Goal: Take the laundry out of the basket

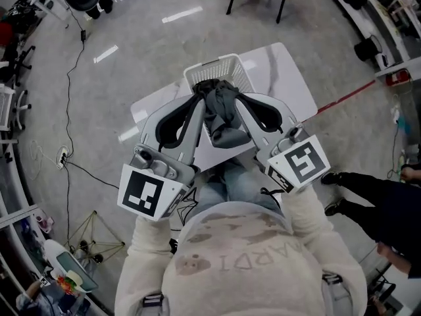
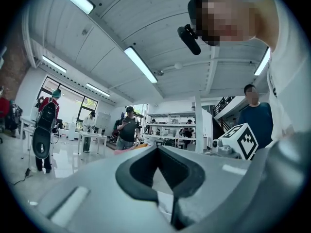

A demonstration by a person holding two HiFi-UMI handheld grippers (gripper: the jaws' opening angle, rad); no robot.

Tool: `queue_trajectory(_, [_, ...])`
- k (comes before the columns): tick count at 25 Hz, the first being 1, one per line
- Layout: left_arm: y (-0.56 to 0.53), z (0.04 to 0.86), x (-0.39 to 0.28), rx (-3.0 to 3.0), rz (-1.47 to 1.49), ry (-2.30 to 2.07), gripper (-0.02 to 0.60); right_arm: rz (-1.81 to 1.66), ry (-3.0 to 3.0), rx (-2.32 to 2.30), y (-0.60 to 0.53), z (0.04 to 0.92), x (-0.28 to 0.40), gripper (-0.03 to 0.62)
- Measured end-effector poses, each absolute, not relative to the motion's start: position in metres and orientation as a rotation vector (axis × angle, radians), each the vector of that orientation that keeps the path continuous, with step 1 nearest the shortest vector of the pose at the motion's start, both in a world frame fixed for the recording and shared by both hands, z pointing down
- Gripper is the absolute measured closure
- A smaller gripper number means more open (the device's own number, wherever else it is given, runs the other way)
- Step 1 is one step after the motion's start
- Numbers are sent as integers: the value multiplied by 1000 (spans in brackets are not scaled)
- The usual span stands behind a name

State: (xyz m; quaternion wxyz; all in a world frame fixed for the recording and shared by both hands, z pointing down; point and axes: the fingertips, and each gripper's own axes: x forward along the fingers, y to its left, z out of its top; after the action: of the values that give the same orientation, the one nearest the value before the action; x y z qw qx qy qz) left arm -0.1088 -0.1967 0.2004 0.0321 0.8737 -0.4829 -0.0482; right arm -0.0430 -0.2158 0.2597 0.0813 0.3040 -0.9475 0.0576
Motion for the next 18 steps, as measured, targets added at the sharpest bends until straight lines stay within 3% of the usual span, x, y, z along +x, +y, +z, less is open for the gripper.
queue_trajectory(18, [-283, 338, -98, 2613, -6, -1395, 581, 454, -2503, 691, -315, 501, -55, 490])
